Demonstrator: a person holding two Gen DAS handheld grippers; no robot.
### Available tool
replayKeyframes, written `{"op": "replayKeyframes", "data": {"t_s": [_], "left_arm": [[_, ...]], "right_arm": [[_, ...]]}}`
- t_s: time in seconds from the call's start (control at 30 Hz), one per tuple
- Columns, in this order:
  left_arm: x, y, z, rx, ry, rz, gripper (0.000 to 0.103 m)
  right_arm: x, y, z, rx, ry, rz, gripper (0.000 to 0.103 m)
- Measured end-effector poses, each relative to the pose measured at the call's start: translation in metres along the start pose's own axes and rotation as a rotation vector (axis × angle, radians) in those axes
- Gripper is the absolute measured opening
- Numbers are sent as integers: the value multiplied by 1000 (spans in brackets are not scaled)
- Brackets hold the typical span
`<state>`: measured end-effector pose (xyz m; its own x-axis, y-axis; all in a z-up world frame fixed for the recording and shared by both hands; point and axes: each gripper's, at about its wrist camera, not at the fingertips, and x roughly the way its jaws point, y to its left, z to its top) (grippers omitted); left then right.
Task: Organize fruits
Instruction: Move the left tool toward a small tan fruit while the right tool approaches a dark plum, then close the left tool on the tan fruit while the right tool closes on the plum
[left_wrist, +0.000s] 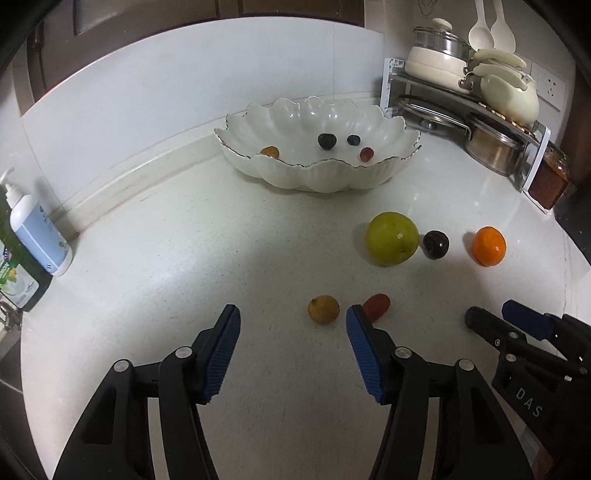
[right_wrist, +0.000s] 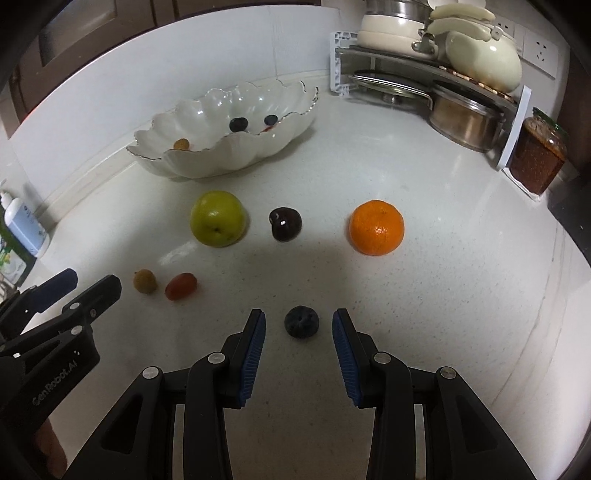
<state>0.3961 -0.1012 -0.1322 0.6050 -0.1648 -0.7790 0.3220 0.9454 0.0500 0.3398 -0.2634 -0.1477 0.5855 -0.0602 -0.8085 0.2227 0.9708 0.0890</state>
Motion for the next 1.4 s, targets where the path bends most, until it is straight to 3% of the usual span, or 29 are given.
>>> {"op": "replayKeyframes", "data": {"t_s": [0.53, 1.0, 1.17, 1.23, 1.4], "left_arm": [[30, -5, 4, 6, 33, -52, 54], [45, -5, 3, -16, 66, -78, 37], [47, -7, 4, -15, 77, -80, 25], [47, -7, 3, -13, 75, -76, 24], [44, -7, 3, -9, 66, -70, 24]], "right_arm": [[16, 0, 0, 25, 23, -22, 39], [24, 1, 0, 31, 36, -41, 39], [26, 2, 1, 18, 30, -41, 32], [26, 3, 1, 14, 29, -36, 24], [24, 3, 1, 6, 20, -22, 24]]}}
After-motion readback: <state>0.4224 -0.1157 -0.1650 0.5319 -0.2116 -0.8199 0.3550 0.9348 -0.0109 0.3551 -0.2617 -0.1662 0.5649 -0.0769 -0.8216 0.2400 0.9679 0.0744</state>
